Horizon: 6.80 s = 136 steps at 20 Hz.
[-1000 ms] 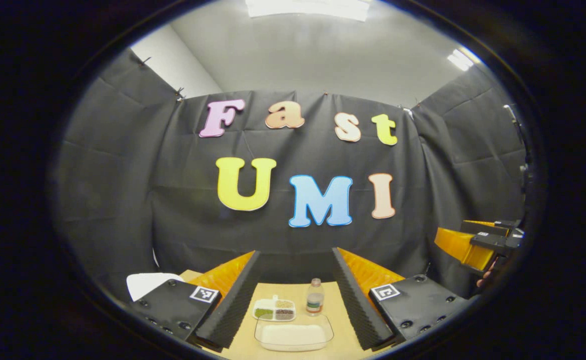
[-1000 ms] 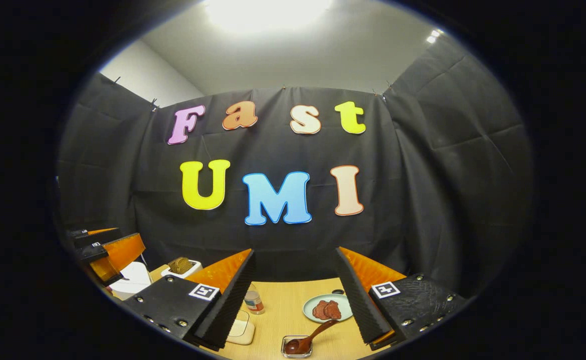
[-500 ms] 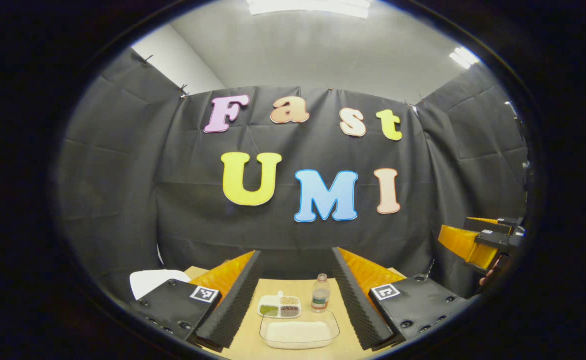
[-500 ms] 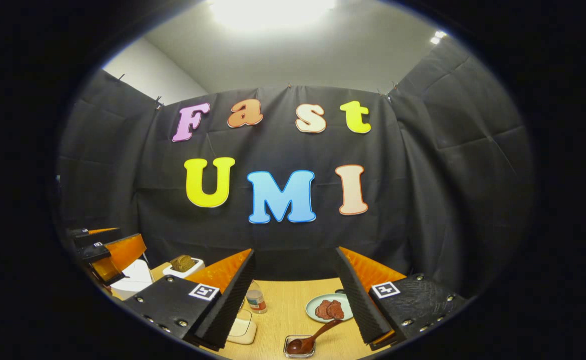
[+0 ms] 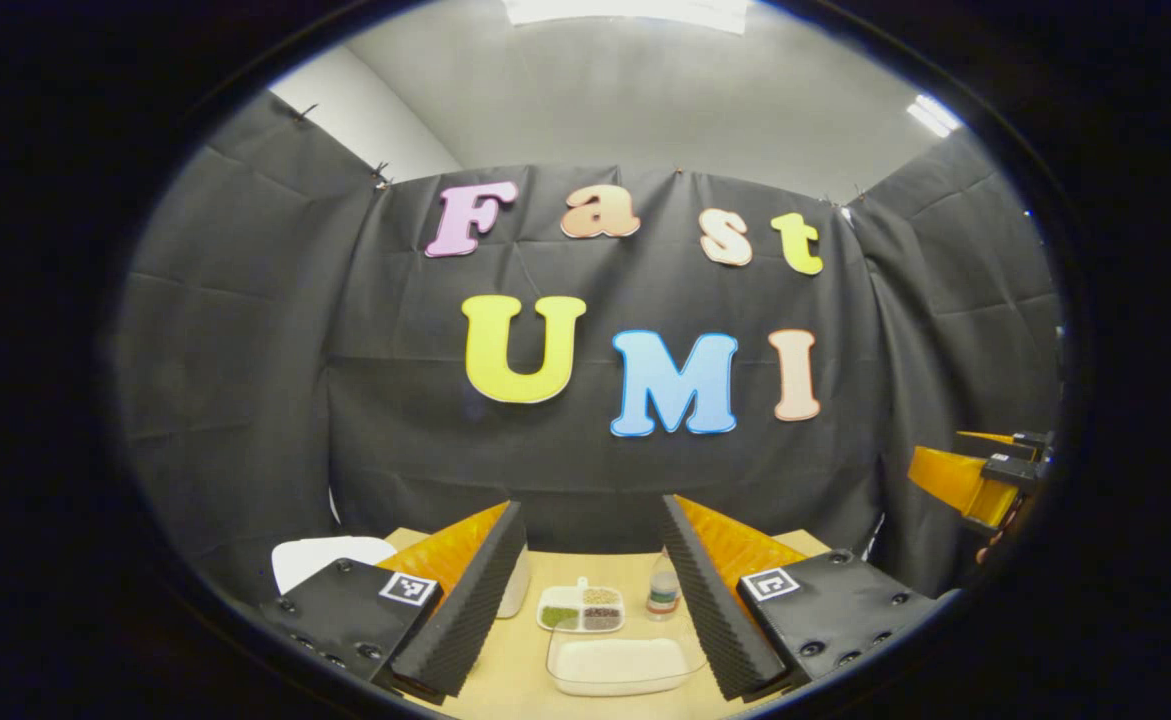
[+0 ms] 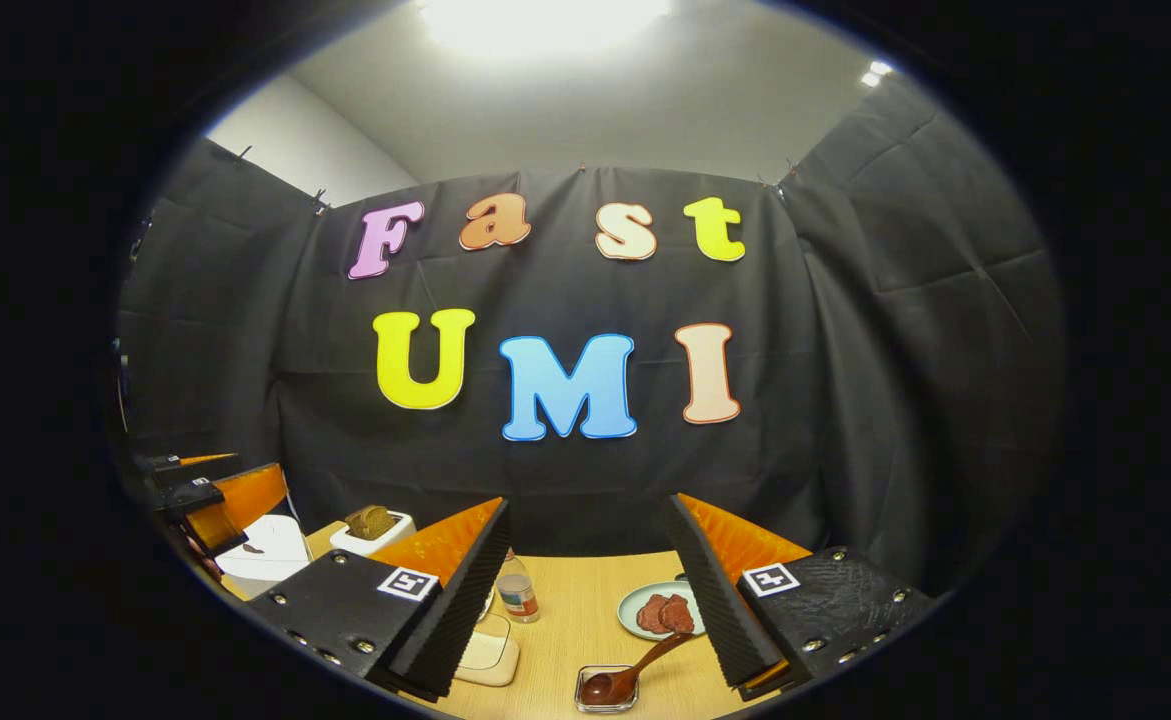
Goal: Close the left gripper, press the button to open the rice cooker; take a wooden spoon from the chopstick holder with the right hand, scoop a spoonful of rice and pour it into the rice cooker, then put the wooden spoon back into the chopstick holder.
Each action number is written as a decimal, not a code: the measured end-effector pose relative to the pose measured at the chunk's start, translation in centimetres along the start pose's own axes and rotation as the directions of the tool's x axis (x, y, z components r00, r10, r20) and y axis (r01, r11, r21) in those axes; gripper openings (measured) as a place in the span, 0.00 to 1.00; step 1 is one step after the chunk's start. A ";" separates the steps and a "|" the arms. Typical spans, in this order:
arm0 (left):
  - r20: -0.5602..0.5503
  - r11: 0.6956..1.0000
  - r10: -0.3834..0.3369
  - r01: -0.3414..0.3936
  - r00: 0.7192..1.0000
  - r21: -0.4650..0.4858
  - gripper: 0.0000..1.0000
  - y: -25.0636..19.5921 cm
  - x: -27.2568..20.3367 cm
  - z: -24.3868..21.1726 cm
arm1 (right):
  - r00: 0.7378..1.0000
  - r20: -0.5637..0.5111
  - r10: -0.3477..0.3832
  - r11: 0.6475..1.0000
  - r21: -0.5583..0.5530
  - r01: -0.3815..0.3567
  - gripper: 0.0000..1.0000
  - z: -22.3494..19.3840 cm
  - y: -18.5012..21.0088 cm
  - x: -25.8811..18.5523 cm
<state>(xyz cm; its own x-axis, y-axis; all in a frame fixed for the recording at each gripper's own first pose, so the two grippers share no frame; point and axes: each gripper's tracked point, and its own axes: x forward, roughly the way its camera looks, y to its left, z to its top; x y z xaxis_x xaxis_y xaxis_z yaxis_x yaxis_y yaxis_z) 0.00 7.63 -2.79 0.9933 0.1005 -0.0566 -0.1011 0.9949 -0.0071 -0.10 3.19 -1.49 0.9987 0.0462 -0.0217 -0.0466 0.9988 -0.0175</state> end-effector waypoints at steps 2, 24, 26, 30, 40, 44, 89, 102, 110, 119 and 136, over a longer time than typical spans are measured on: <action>-0.013 1.000 0.018 -0.018 1.000 0.002 0.95 1.9 0.1 -0.7 | 1.000 -0.006 0.001 1.000 -0.003 -0.001 0.95 -0.2 0.3 0.1; -0.578 0.918 0.128 -0.317 0.806 -0.239 0.09 27.1 5.0 -19.5 | 0.991 -0.134 0.006 1.000 -0.026 -0.009 0.95 -5.2 0.8 1.9; -0.599 0.916 0.140 -0.333 0.788 -0.224 0.09 28.0 5.4 -21.0 | 0.990 -0.138 0.005 1.000 -0.027 -0.009 0.95 -5.4 0.8 2.1; -0.656 0.933 0.171 -0.334 0.735 -0.131 0.09 28.1 5.5 -24.3 | 0.989 -0.148 0.000 0.999 -0.042 -0.007 0.95 -5.7 0.6 2.6; -0.516 0.919 0.326 -0.393 0.792 -0.023 0.09 30.0 6.6 -17.4 | 0.989 -0.147 0.008 0.999 -0.051 -0.016 0.95 -5.6 0.4 2.7; -0.285 0.928 0.368 -0.370 0.885 0.050 0.09 27.9 6.2 -6.5 | 0.992 -0.128 0.005 0.999 -0.039 -0.010 0.95 -5.1 -0.4 2.7; -0.096 0.982 0.185 -0.179 0.978 0.066 0.96 9.6 -1.0 -2.6 | 0.824 -0.550 0.134 0.907 0.403 0.122 0.09 -27.3 -6.7 8.7; -0.063 0.988 0.152 -0.150 0.986 0.027 0.96 13.0 -2.2 -3.1 | 0.936 -0.313 0.161 0.919 0.394 -0.026 0.05 -12.0 -1.8 9.5; -0.061 0.989 0.134 -0.130 0.989 0.071 0.96 15.3 -3.5 -4.2 | 0.893 -0.317 0.321 0.923 0.317 -0.218 0.05 -13.1 10.1 12.9; -0.074 0.995 0.091 -0.087 0.993 0.054 0.96 17.4 -3.9 -5.7 | 0.845 -0.426 0.322 0.947 0.142 -0.289 0.05 -21.5 16.3 16.0; -0.172 0.995 0.098 -0.094 0.980 0.030 0.98 20.0 -4.2 -9.3 | 0.750 -0.485 0.449 0.873 0.418 -0.253 0.05 -28.6 23.9 13.2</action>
<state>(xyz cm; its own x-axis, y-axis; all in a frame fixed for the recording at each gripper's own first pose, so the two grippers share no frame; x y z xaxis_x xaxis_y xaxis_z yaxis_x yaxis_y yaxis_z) -6.70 27.03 -11.99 0.9542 0.1935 -0.2281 -0.1921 0.9810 0.0285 11.38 27.10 -30.80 0.7184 0.4746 -0.5087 -0.2841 0.8676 0.4081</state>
